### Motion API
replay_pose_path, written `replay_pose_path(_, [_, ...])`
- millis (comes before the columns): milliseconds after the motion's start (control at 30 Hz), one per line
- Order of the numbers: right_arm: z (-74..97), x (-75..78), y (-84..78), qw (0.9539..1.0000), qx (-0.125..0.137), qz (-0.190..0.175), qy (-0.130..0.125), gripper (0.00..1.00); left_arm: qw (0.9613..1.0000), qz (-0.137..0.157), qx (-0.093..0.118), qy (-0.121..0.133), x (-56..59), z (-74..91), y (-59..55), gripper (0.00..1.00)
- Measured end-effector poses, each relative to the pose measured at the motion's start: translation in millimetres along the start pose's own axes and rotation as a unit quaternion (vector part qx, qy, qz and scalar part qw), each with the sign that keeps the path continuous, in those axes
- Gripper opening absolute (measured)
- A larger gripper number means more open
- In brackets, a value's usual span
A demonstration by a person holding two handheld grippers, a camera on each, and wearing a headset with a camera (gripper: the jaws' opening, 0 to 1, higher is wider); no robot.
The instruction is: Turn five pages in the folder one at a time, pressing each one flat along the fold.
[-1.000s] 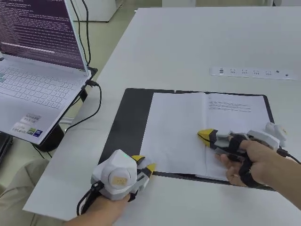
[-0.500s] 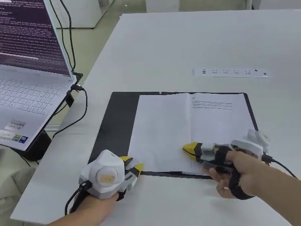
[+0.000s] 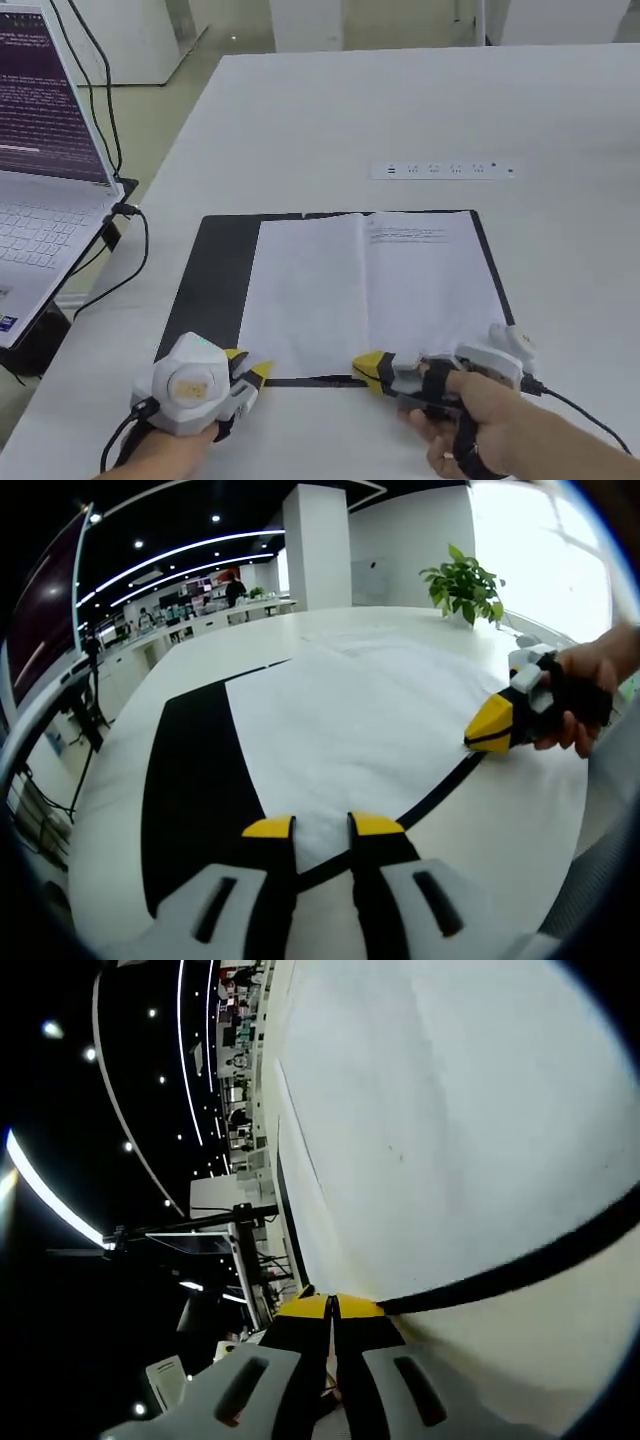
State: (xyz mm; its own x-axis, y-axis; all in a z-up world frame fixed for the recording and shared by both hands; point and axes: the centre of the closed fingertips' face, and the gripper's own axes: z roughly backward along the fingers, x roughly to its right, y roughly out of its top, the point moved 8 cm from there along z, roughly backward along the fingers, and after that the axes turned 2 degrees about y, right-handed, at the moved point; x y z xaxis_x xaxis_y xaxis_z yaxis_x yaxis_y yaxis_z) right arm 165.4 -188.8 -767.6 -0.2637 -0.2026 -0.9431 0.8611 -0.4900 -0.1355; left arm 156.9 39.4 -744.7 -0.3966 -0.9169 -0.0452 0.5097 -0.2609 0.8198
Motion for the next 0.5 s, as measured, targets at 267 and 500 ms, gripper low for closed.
replay_pose_path(267, [16.8,-1.5,-29.2,1.0,0.002,-0.004,0.004,0.0,0.9996,0.023,-0.01,0.011,1.3,0.3,1.9,0.19])
replay_pose_path(500, [52.3,-27.9,-41.2,0.9955,0.048,0.078,-0.023,0.0,0.995,0.088,-0.047,0.001,10.4,7.2,14.2,0.29])
